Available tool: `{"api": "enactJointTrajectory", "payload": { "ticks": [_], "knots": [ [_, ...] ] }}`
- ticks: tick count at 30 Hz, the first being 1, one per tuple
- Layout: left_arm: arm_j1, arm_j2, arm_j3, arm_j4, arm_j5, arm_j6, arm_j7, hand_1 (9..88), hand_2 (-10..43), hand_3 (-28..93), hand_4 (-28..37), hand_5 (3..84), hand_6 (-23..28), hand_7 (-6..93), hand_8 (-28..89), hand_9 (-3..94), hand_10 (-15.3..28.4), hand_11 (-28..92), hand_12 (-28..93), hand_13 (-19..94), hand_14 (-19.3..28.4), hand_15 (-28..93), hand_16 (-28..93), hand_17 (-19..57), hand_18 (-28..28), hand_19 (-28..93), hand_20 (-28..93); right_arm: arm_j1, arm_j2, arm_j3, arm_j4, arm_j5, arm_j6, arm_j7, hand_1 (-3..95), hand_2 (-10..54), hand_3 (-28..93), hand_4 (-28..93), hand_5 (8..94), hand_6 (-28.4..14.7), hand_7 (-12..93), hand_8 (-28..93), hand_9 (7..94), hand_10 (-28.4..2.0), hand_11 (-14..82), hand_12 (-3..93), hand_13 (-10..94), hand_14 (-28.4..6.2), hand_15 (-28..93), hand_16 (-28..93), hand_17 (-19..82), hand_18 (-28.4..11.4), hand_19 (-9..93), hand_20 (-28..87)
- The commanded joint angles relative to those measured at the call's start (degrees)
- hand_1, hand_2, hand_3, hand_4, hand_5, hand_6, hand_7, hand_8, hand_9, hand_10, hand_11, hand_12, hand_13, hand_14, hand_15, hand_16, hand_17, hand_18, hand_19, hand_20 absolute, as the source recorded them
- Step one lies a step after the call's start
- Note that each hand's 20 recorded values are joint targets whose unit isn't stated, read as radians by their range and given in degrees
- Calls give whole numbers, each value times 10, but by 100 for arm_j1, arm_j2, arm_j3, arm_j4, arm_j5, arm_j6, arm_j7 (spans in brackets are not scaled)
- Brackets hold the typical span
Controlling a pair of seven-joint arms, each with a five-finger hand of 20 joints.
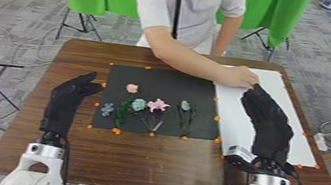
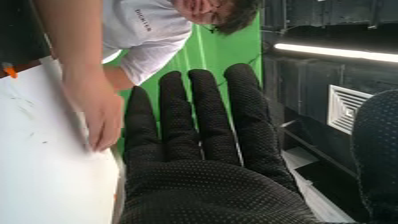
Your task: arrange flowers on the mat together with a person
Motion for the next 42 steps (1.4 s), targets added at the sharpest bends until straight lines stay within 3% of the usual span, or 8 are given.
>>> {"api": "enactJointTrajectory", "payload": {
  "ticks": [1,22,23,27,30,32,37,42],
  "knots": [
    [-96,75,54,128,-47,-24,-25,208,-31,696,-215,506,39,129,-48,498,143,206,172,403,187,198,38,90,121,48,205,35,88,33,-22,3,30,-29,55,47,786,-186,468,-10,97,-84,444,-127,52,113,343,-102,123,117,210,-122,12,281],
    [-82,-78,-16,103,66,-155,-44,208,-39,709,-219,510,40,127,-45,495,148,207,171,398,188,200,34,91,120,43,205,4,64,-77,-117,-115,4,-51,63,48,782,-184,488,-11,98,-84,473,-120,59,114,357,-101,128,115,214,-121,13,283],
    [-253,-134,-34,189,73,-125,118,208,-39,710,-219,510,41,127,-45,495,148,206,171,397,188,200,34,91,120,43,205,250,13,-50,1,-212,-83,-94,63,48,781,-184,489,-11,98,-83,474,-120,59,115,357,-101,128,116,214,-121,13,283],
    [-192,-216,48,151,-296,103,65,209,-39,710,-220,510,40,129,-44,496,148,207,172,397,188,201,34,91,119,42,206,64,138,37,-161,8,30,225,67,51,775,-184,498,-12,98,-82,483,-125,62,117,360,-103,130,117,214,-122,13,284],
    [-19,-106,-87,73,-48,100,42,210,-39,709,-221,512,40,131,-45,499,149,209,173,399,187,205,34,91,119,43,207,92,119,2,-175,-91,45,353,70,54,768,-183,501,-12,98,-81,486,-128,62,119,361,-104,131,117,216,-124,14,286],
    [-124,-36,32,143,-238,227,56,210,-38,709,-221,512,40,132,-44,499,149,210,173,399,187,205,33,91,119,43,207,137,172,-19,-173,6,105,306,71,55,765,-180,503,-14,96,-80,487,-130,62,121,362,-106,131,118,217,-125,14,287],
    [-250,-35,88,193,-2,42,86,210,-36,708,-220,512,41,132,-45,498,148,209,173,398,187,205,32,91,119,44,208,235,268,-29,-124,-51,72,200,71,58,763,-177,506,-14,97,-79,491,-132,62,123,366,-108,131,119,220,-125,14,288],
    [-175,-297,-55,97,296,-186,-139,212,-36,707,-219,512,41,131,-45,496,149,209,173,398,188,205,32,91,119,43,207,195,135,137,-176,-319,-222,329,72,58,762,-175,510,-14,97,-79,499,-134,63,125,368,-108,132,121,220,-125,14,289]
  ]
}}
